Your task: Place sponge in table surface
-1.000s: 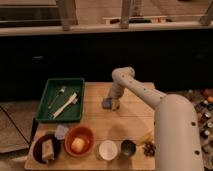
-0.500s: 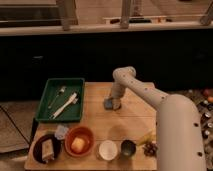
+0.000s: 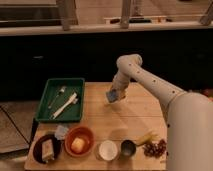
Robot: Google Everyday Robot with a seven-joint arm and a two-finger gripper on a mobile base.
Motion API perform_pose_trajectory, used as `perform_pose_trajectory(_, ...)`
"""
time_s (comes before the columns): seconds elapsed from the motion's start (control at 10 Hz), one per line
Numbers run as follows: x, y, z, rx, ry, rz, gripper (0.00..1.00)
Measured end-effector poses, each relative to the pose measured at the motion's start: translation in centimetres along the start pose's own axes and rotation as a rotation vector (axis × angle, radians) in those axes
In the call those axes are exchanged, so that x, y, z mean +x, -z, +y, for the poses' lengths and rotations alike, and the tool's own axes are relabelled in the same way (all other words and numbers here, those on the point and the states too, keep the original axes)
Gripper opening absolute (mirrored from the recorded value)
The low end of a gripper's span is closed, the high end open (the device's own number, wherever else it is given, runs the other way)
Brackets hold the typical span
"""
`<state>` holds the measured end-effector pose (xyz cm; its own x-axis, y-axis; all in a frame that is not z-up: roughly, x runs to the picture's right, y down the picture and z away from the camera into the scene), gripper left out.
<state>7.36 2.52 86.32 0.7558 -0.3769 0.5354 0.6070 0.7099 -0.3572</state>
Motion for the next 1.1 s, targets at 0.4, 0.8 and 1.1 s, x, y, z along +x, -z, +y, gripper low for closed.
perform_pose_trajectory(0.4,-2.1,5.5,0.4,0.024,0.244,0.013,0.00)
perform_pose_trajectory(0.8,-7.1,7.3,1.8,-0.011,0.529,0.026,0.00)
perform_pose_trajectory(1.1,-9.4,6.6,3.4,-0.055,0.674,0.040,0.00)
